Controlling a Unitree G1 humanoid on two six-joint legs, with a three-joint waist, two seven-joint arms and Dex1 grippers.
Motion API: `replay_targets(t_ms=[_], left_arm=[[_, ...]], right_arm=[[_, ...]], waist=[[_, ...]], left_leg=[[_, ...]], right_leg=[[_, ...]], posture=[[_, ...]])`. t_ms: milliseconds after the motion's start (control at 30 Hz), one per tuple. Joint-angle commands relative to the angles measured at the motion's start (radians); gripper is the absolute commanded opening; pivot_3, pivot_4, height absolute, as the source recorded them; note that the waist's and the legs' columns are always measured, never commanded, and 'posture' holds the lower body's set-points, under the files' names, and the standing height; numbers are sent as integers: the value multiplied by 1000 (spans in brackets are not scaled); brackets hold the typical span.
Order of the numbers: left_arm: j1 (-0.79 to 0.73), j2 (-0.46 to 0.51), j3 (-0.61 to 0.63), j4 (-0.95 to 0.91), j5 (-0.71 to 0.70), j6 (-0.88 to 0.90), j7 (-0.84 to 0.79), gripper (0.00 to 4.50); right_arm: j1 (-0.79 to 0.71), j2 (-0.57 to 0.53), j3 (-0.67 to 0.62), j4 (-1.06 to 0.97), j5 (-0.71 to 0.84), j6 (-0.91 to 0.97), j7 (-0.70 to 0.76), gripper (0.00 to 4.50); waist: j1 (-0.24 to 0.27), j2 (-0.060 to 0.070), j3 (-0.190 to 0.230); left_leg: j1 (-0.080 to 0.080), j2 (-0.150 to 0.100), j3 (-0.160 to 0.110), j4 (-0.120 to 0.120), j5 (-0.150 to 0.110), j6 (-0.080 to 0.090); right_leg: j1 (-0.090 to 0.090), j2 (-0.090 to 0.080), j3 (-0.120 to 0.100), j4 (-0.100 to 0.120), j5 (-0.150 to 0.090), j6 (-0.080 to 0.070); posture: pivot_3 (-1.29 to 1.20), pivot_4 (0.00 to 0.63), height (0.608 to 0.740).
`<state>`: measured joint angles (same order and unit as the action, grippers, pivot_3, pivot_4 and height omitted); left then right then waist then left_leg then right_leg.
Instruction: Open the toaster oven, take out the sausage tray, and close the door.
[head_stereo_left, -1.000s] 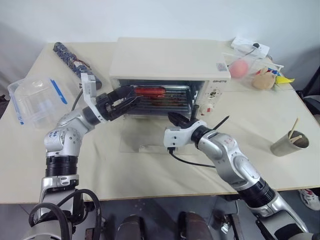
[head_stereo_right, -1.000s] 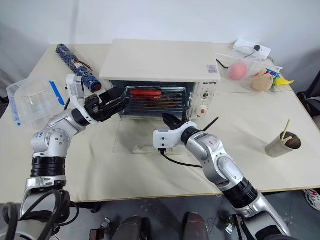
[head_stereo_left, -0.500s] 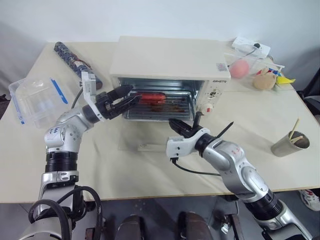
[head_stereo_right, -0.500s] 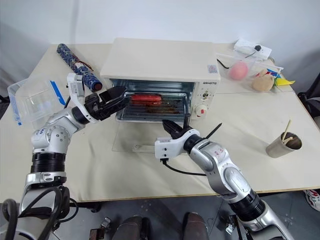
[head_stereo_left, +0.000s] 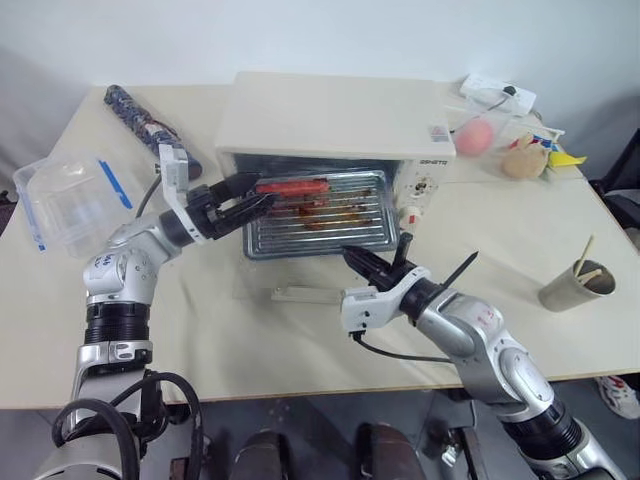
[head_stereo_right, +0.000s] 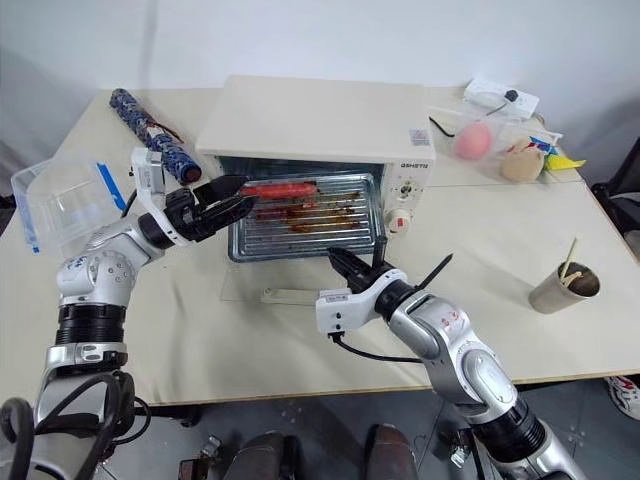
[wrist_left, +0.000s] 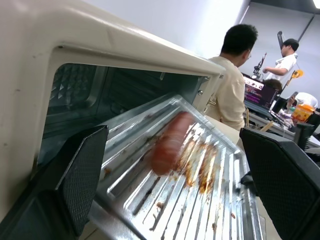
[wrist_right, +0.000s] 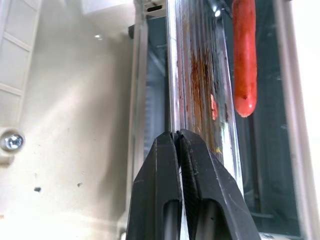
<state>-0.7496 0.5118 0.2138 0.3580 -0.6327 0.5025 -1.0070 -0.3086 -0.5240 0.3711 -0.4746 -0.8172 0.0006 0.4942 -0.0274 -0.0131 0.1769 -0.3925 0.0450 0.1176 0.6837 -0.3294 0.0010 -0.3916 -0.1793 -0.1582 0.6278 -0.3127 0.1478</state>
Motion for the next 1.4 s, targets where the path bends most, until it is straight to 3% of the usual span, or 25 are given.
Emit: replay_targets(t_ms=[33,433,633,767,1133,1267,1400], left_arm=[[-15,29,24,2,9,-7,5,4500],[15,86,27,-13,-8,87,-13,4500],[47,155,38,-71,-65,301,2,4500],[48,217,28,-94,-143,599,14,4500],[39,174,178,-118,-301,1065,178,4500],[73,127,245,-146,-349,1111,265,4500],[135,104,262,-155,-498,1112,381,4500]], right_arm=[[19,-5,-44,-85,20,-29,2,25],[50,-40,-93,-109,143,-102,79,25],[68,-99,-140,-114,232,-179,106,25],[74,-148,-168,-95,308,-258,116,25],[51,-183,-176,-31,369,-358,128,25],[48,-184,-176,-21,386,-366,138,25],[46,-179,-179,-18,409,-357,152,25]], waist=[[0,0,0],[-1,0,0],[0,0,0],[1,0,0],[1,-1,0],[1,-1,0],[0,-1,0]], left_leg=[[0,0,0,0,0,0],[0,0,0,0,0,0],[0,0,0,0,0,0],[1,0,0,0,0,0],[1,0,0,0,0,0],[1,0,-1,0,0,0],[2,0,-5,0,0,0]], right_leg=[[0,0,0,0,0,0],[0,0,1,0,0,0],[0,0,1,0,0,0],[1,0,1,0,0,0],[1,0,1,0,0,0],[1,0,1,0,0,0],[1,0,2,0,0,0]], posture=[[0,150,740],[0,150,740],[0,150,740],[0,150,740],[0,150,740],[0,150,740],[0,150,740]])
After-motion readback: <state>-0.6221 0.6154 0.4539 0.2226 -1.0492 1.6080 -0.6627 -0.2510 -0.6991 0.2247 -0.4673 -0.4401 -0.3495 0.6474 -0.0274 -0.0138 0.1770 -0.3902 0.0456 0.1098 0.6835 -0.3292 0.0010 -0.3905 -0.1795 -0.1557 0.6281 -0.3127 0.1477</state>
